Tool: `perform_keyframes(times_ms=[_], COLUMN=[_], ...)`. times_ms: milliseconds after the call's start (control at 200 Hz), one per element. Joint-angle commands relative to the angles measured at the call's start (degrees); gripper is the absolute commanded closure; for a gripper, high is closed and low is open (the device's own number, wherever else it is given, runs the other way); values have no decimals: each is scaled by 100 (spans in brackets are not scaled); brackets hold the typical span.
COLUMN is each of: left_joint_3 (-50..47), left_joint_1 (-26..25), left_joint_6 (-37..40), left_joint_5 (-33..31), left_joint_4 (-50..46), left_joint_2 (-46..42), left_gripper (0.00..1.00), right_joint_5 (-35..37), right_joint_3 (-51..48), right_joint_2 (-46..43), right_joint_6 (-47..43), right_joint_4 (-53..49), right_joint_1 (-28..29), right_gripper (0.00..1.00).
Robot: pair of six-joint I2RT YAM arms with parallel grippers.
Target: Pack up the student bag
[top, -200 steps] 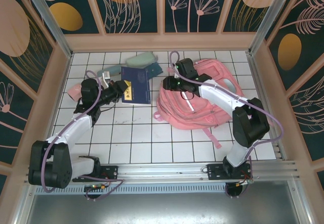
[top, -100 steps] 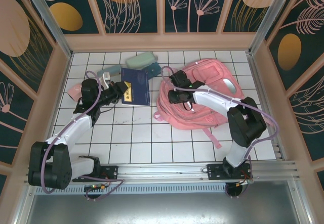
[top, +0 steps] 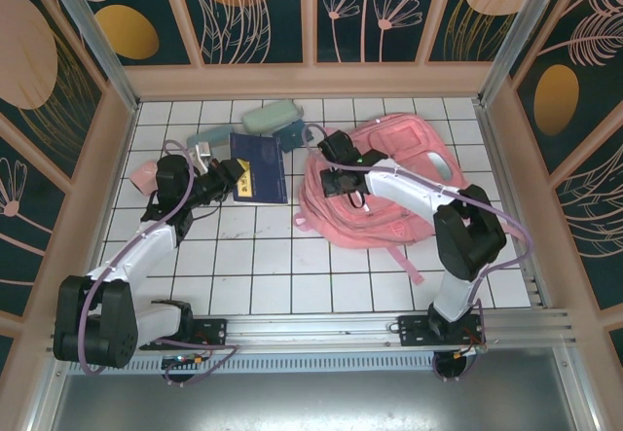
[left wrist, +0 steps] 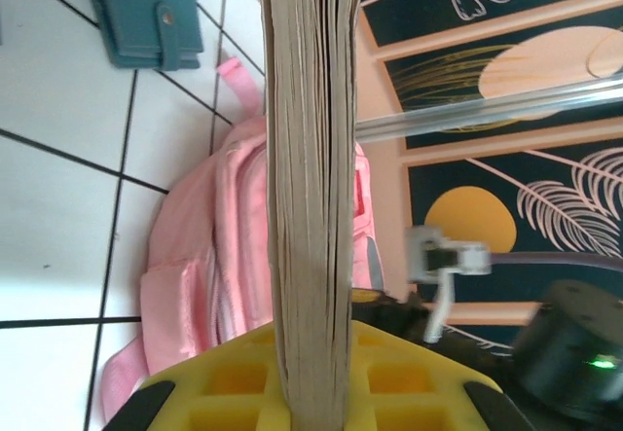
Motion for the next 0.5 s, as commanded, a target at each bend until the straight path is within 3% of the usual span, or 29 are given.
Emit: perform_keyframes(times_ms=[0,205,320,495], left_joint_3=[-201,-514,-512,-162], left_joint_1=[-2,-338,-797,-1462], left_joint_6=[-237,-684,-965,-1300], left_joint_5=[-295,-849,-1135,-1500], left_joint_4=[534,1153,1660,2351], left_joint_2=[-175,-76,202,934], left_gripper=[100,100,100,100], right_joint_5=[-392,-1420,-2467,-3355], right_joint_3=[805,1551,1916,1945], right_joint_2=[-538,-774,-796,-1016], right_joint_6=[89,262,418,652], right_joint_4=[68,34,-22,203], right_joint_1=[-63,-505,-958,-1491], right_gripper=[100,100,100,100])
